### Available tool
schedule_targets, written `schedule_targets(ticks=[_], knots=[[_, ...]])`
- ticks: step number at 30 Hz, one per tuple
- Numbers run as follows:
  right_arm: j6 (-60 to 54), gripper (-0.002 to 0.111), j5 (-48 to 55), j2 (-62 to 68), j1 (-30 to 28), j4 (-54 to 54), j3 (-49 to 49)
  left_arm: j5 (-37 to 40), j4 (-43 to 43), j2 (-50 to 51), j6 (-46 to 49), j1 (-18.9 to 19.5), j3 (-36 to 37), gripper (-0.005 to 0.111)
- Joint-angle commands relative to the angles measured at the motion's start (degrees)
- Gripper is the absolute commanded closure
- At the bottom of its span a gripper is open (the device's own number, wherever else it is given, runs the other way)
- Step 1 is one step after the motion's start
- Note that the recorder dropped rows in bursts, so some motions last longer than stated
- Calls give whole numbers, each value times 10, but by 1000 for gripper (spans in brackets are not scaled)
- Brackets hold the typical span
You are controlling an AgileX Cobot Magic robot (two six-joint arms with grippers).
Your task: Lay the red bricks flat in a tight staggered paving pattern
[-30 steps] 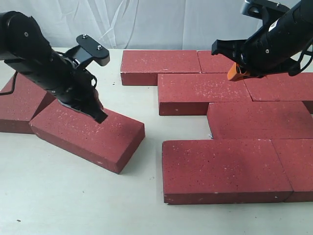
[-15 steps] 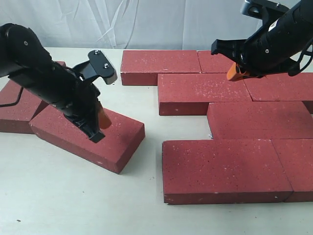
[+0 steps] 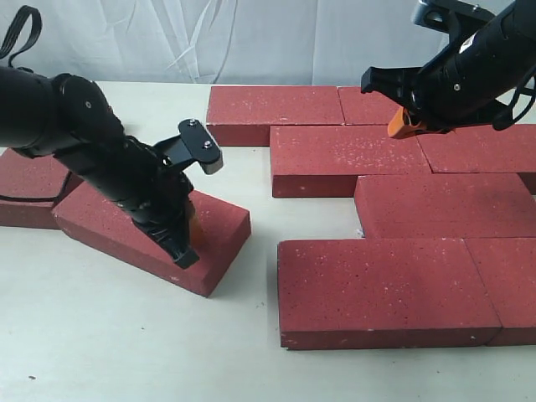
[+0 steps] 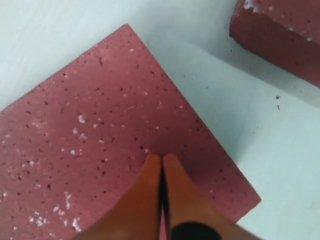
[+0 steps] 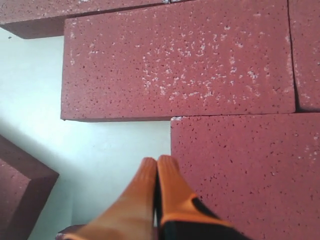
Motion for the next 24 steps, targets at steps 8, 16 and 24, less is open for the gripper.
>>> schedule_targets(ticks=[8, 16, 24], knots=[[-5, 109, -5, -5, -3, -2, -3, -77, -109, 45, 0, -21, 1, 107], [-5, 109, -7, -5, -3, -2, -3, -123, -153, 46, 0, -21, 1, 107], [-7, 109, -7, -5, -3, -2, -3, -126, -181, 46, 0, -21, 1, 107]])
